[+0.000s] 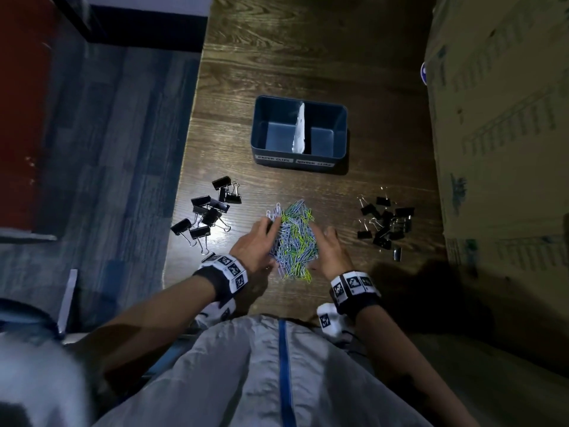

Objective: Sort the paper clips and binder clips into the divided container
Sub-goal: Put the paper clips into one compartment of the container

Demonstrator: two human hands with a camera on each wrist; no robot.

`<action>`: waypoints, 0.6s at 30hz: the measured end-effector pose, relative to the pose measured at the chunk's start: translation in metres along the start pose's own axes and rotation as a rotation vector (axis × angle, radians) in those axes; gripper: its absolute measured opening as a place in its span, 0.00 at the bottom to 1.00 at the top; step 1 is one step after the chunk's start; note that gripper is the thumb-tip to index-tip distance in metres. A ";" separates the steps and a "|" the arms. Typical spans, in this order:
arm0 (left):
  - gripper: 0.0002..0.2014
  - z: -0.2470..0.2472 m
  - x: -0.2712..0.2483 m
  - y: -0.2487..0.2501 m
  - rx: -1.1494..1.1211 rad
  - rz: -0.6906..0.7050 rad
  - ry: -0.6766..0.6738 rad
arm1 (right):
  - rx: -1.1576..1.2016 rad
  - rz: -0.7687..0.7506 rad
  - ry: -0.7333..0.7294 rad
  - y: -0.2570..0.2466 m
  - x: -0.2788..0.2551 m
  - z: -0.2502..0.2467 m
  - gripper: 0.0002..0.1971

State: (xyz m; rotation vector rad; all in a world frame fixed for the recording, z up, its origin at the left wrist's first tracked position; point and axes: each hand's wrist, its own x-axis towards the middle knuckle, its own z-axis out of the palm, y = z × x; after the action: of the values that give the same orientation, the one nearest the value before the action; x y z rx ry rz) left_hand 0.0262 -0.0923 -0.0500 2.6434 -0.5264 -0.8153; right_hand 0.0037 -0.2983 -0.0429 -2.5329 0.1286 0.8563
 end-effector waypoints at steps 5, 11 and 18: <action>0.50 -0.002 -0.021 -0.005 0.047 0.065 0.112 | 0.056 -0.017 0.092 0.014 -0.007 -0.007 0.53; 0.56 0.002 -0.032 -0.011 -0.075 -0.146 0.094 | -0.174 0.094 -0.051 0.006 -0.013 -0.001 0.73; 0.42 0.002 -0.015 -0.006 -0.173 -0.018 0.084 | -0.166 -0.036 0.088 -0.006 0.002 0.007 0.51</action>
State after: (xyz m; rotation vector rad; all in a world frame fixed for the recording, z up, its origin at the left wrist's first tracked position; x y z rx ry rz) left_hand 0.0153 -0.0808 -0.0472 2.5139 -0.3920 -0.7171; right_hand 0.0031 -0.2901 -0.0468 -2.7194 0.0408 0.7708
